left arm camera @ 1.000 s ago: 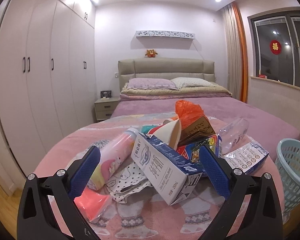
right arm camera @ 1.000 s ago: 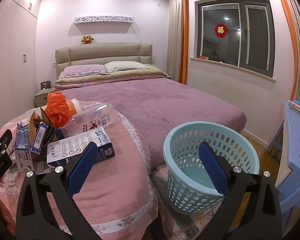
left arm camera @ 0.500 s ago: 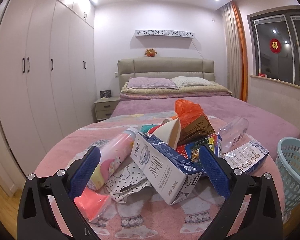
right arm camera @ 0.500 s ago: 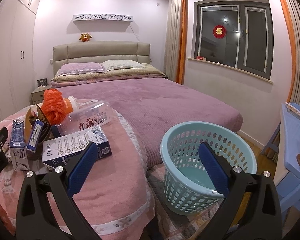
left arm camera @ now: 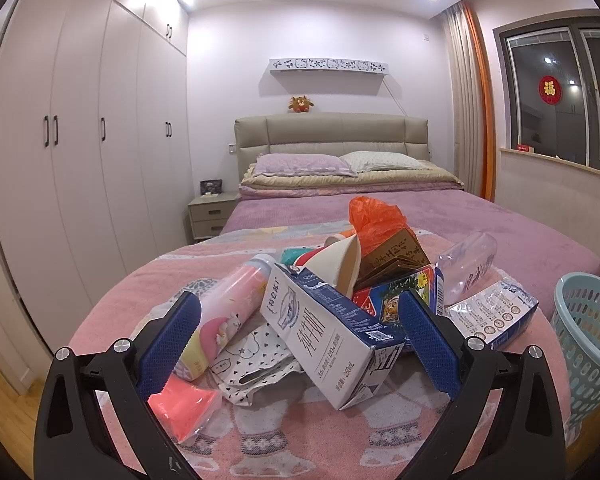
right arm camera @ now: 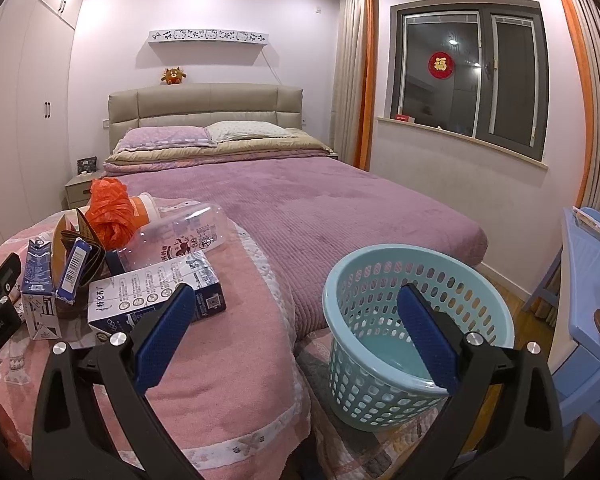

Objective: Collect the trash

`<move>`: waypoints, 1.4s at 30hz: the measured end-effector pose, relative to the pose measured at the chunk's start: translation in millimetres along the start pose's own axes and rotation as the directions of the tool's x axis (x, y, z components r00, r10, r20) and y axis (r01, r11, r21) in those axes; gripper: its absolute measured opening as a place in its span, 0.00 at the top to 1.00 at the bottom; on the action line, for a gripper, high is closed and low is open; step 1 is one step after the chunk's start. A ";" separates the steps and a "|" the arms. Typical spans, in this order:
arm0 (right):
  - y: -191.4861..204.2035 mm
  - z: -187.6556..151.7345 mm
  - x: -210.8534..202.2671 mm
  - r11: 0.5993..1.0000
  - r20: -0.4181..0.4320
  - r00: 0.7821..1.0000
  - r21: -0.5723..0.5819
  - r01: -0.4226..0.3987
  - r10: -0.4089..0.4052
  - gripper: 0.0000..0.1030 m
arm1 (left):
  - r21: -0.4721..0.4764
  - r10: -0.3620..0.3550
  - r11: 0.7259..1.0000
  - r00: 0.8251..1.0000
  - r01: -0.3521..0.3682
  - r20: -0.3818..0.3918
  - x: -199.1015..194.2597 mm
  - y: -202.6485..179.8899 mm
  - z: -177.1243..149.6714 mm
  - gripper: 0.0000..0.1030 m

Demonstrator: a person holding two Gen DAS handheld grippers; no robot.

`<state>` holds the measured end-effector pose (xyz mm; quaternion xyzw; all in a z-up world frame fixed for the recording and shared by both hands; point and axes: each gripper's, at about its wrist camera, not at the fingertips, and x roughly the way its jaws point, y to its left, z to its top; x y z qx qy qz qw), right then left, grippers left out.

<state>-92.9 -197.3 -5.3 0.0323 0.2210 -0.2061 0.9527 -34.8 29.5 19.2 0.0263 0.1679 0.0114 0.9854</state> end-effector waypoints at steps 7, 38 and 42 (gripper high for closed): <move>0.5 1.1 -1.1 1.000 0.000 1.000 0.003 -0.011 0.011 0.07 | -0.002 0.002 1.000 1.000 -0.002 0.003 -1.0 -0.6 -0.5 0.07; 108.6 41.9 11.4 0.912 -0.147 0.913 -0.104 -0.396 0.380 0.45 | -0.206 -0.360 0.933 0.793 0.295 -0.492 114.5 109.9 12.7 0.18; 137.0 40.2 17.5 0.871 -0.200 0.871 -0.120 -0.477 0.449 0.33 | -0.206 -0.349 0.937 0.744 0.282 -0.571 141.0 104.0 5.7 0.19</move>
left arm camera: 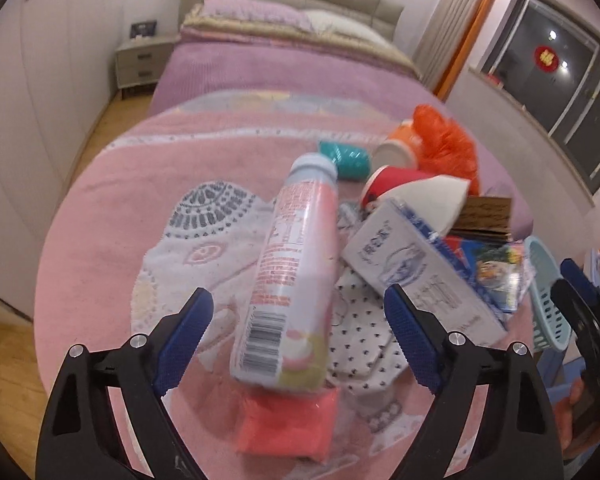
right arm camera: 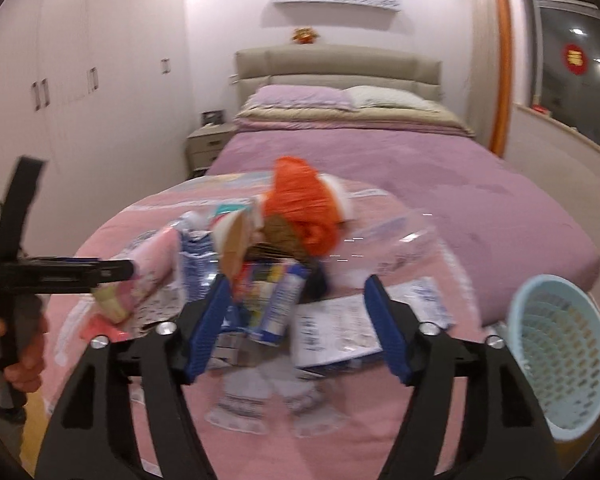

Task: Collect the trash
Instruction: 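Grasp the pink drink bottle with the left tool while the right tool grasps a blue milk carton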

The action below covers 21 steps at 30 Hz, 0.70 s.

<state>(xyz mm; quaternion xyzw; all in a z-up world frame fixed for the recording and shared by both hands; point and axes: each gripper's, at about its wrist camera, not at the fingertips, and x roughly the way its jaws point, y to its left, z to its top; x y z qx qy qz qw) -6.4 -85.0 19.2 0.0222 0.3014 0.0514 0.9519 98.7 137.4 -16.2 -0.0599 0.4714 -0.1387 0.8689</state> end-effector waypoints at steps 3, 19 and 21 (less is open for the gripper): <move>19.6 1.5 15.5 0.999 -0.028 0.999 -0.036 -0.037 0.036 0.33 | -0.004 0.005 1.000 1.000 -0.005 -0.030 11.4 1.2 3.9 0.27; 47.6 0.1 45.2 0.990 -0.083 0.996 -0.132 -0.053 0.042 0.33 | 0.007 0.026 1.000 1.000 -0.026 -0.017 20.0 -4.5 1.7 0.51; 48.7 0.1 44.0 0.989 -0.082 0.996 -0.138 -0.057 0.046 0.34 | 0.003 0.026 1.000 1.000 -0.026 0.003 13.9 -4.5 0.2 0.52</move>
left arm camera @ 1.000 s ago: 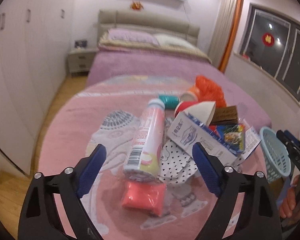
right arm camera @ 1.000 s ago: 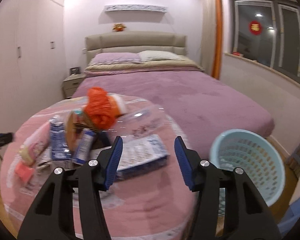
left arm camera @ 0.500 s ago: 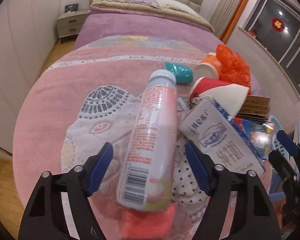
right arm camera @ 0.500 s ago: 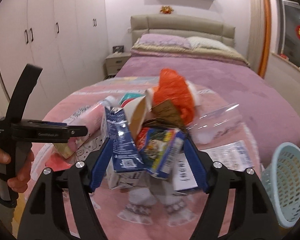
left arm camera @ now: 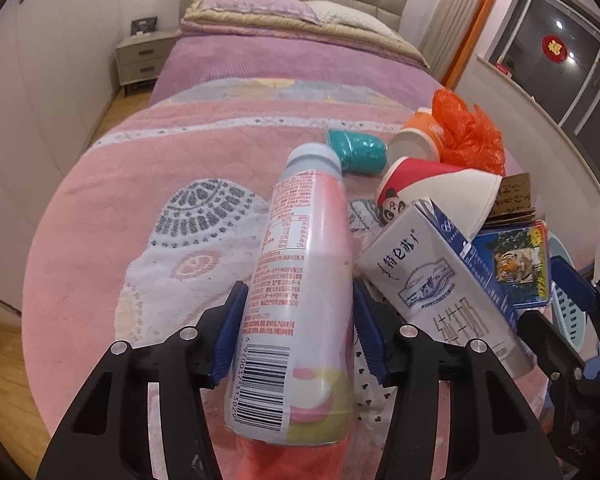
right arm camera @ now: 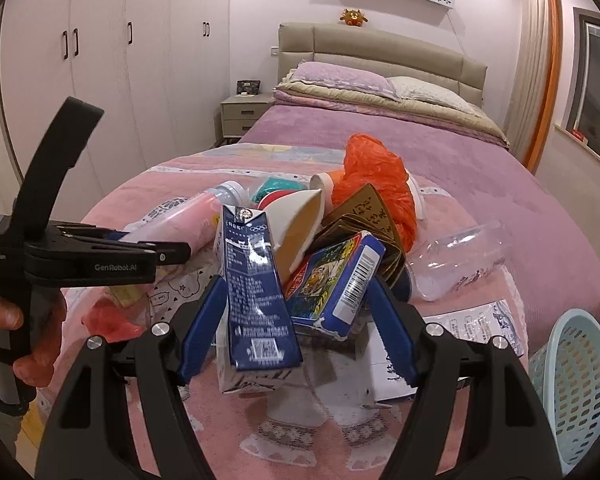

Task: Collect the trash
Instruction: 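Grasp the pink drink bottle with the left tool while the right tool grasps a blue milk carton, then lift the pink bottle with the left tool while the right tool lifts the blue carton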

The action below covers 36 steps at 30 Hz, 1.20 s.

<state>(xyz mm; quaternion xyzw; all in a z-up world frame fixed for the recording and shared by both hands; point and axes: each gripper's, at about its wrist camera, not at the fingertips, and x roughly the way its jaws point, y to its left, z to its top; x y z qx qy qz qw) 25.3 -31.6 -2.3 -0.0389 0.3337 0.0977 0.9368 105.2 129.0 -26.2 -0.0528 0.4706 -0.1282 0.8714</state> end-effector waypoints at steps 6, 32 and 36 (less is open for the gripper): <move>-2.5 -0.4 -6.8 1.000 0.010 1.000 0.001 -0.012 0.012 0.36 | -0.009 0.001 1.000 0.999 -0.001 0.053 -19.0 -0.2 -2.3 0.54; 2.1 -16.5 -13.5 0.995 -0.061 0.994 0.060 -0.084 0.088 0.56 | -0.041 -0.020 0.999 0.968 0.031 0.250 -91.9 23.1 -22.0 0.54; 8.7 -17.0 1.2 0.998 -0.089 0.994 0.047 -0.052 0.056 0.69 | -0.042 -0.016 0.999 0.966 0.028 0.258 -97.8 24.4 -28.0 0.54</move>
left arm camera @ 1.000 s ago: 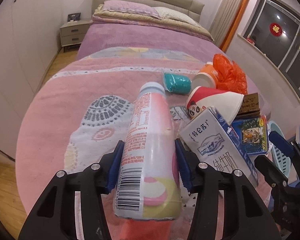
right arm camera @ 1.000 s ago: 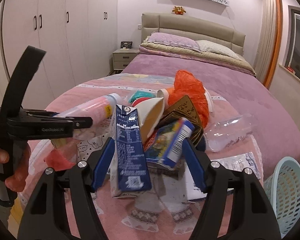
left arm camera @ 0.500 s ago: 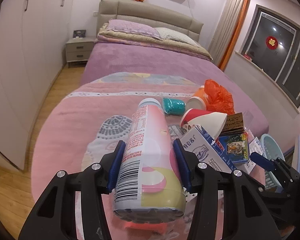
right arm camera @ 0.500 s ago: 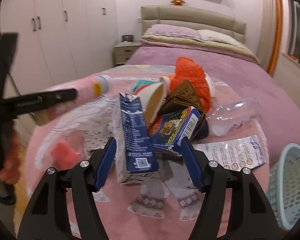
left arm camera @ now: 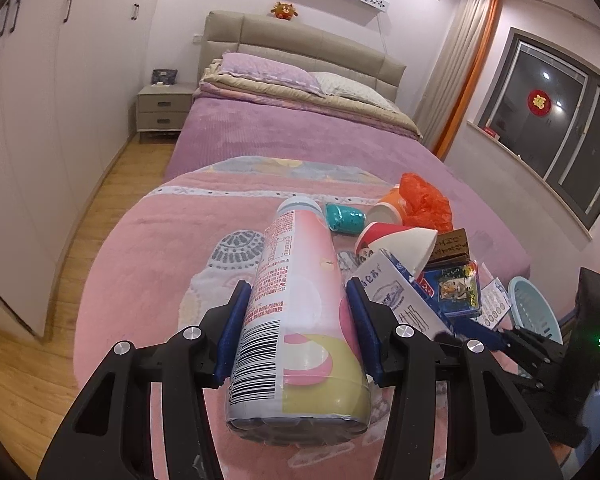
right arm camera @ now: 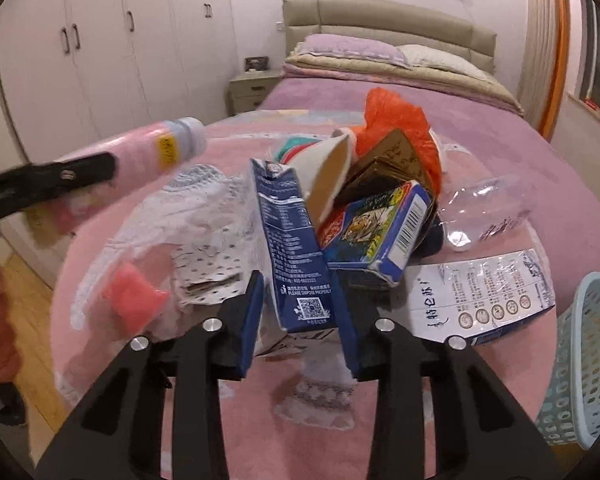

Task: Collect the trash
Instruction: 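Lift the pink bottle with the left tool while the right tool lifts the blue carton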

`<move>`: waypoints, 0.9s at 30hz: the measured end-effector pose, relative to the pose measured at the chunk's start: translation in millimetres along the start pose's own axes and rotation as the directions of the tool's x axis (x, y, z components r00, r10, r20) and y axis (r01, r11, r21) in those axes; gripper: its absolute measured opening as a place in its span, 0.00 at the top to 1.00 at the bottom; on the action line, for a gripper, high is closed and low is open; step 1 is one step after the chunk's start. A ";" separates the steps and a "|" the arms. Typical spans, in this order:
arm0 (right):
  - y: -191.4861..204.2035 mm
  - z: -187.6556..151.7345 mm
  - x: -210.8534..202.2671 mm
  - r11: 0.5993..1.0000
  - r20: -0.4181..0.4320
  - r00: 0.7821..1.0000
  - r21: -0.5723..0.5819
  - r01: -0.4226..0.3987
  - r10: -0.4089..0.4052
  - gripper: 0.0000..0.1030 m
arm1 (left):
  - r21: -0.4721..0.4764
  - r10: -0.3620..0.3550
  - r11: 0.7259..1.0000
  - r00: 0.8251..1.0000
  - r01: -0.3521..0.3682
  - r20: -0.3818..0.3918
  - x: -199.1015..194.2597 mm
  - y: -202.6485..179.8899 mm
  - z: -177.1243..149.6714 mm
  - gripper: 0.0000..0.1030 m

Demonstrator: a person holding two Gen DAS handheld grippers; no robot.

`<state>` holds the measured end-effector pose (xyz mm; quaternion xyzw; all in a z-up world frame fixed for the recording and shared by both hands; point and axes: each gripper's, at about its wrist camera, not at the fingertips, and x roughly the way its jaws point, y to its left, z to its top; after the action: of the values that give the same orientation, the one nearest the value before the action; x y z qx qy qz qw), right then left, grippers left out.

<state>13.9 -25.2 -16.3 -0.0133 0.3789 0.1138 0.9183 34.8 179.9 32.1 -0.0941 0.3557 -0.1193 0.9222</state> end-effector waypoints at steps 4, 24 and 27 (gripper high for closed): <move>13.7 -3.2 -6.7 0.999 0.020 0.999 -0.042 -0.028 0.029 0.74 | -0.004 0.002 1.000 1.000 -0.002 0.006 -5.4 3.3 -3.1 0.54; -19.6 -22.1 -14.4 0.988 0.009 0.996 0.123 -0.091 0.091 0.48 | 0.014 -0.022 1.000 1.000 0.022 0.019 -10.0 3.5 -12.5 0.54; -24.0 -19.0 2.1 0.982 -0.031 0.991 0.146 -0.122 0.128 0.48 | 0.019 -0.024 1.000 0.999 0.024 0.020 -9.8 0.7 -12.2 0.54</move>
<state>7.4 -50.3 -32.7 0.0746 0.4046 0.1432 0.9001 19.6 182.3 29.3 -0.0908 0.3439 -0.1329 0.9251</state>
